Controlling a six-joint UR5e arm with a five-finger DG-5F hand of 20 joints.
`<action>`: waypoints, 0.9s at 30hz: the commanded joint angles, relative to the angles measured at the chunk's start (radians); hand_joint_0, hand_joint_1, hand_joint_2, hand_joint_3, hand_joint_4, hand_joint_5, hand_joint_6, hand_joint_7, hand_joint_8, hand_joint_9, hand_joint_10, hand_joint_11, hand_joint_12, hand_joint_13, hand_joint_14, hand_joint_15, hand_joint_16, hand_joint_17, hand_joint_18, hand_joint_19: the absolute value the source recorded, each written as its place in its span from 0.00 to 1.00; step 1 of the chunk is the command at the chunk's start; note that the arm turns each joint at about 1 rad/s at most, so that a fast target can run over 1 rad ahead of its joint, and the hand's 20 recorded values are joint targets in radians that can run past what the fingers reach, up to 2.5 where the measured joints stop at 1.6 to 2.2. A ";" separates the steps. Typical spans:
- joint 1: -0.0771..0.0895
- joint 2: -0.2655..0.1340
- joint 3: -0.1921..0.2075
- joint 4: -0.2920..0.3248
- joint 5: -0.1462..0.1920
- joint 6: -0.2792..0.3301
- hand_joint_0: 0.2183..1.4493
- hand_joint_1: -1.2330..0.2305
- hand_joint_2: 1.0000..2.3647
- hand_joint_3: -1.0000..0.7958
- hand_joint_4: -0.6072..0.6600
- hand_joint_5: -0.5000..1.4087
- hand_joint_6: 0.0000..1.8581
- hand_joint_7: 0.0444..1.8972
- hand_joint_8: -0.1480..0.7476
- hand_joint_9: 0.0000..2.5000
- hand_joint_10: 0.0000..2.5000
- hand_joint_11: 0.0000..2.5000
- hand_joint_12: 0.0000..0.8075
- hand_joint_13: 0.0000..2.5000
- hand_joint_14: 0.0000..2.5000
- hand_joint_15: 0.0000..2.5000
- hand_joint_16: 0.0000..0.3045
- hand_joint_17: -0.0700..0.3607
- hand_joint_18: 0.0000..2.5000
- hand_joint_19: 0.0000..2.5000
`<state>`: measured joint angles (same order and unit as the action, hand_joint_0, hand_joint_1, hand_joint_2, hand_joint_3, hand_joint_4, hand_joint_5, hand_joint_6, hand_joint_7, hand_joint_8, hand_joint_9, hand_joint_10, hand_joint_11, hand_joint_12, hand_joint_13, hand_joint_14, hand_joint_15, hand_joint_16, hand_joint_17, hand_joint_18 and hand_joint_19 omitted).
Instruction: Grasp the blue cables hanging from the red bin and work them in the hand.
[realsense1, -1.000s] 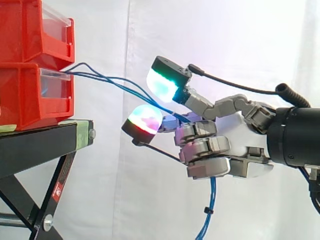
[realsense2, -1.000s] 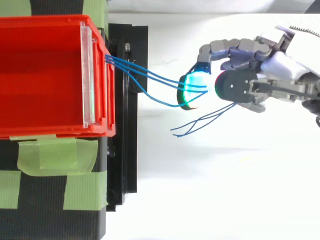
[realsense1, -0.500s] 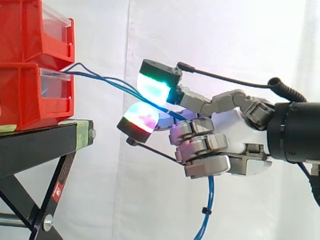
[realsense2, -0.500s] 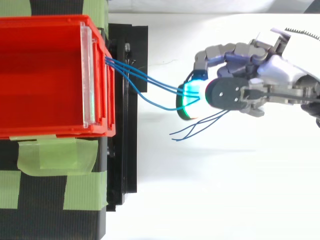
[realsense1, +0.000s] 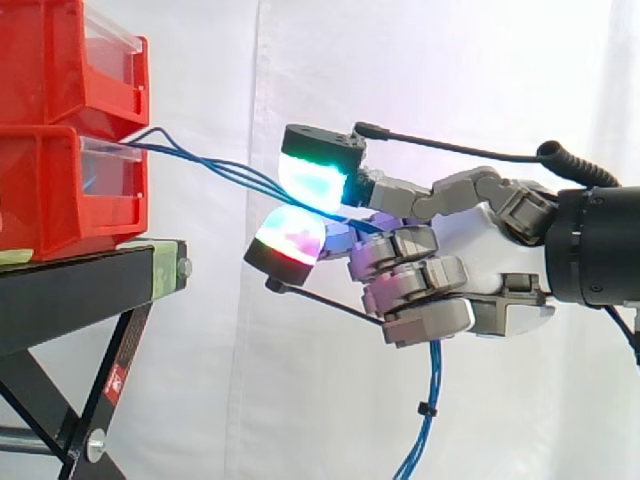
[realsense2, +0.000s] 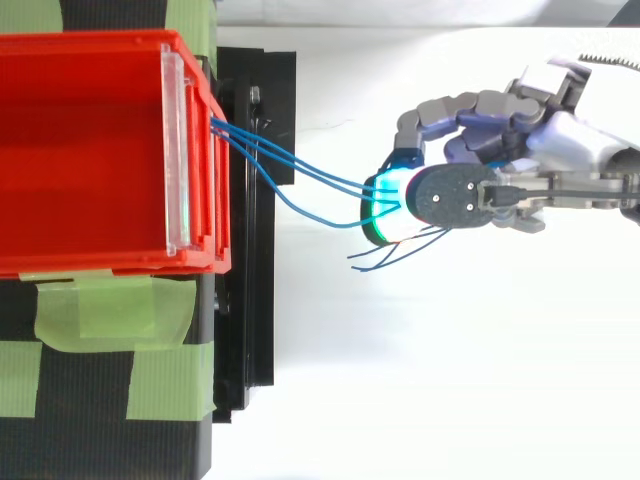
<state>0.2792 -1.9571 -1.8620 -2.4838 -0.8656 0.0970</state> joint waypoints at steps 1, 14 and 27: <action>-0.009 0.000 0.000 0.002 0.000 -0.013 0.56 0.46 0.01 0.26 0.69 0.38 0.32 0.62 0.63 0.32 1.00 1.00 0.54 0.43 1.00 0.59 0.18 0.45 0.63 0.63; -0.031 0.017 0.027 -0.029 -0.033 -0.011 0.56 0.38 0.01 0.28 0.62 0.23 0.64 0.53 0.62 0.27 1.00 1.00 0.56 0.40 1.00 0.58 0.18 0.45 0.61 0.63; -0.038 0.056 0.027 -0.075 -0.075 -0.072 0.62 0.49 0.00 0.48 0.67 0.37 0.34 0.59 0.61 0.30 1.00 1.00 0.56 0.42 1.00 0.56 0.22 0.52 0.63 0.61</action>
<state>0.2430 -1.9017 -1.8344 -2.5519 -0.9264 0.0296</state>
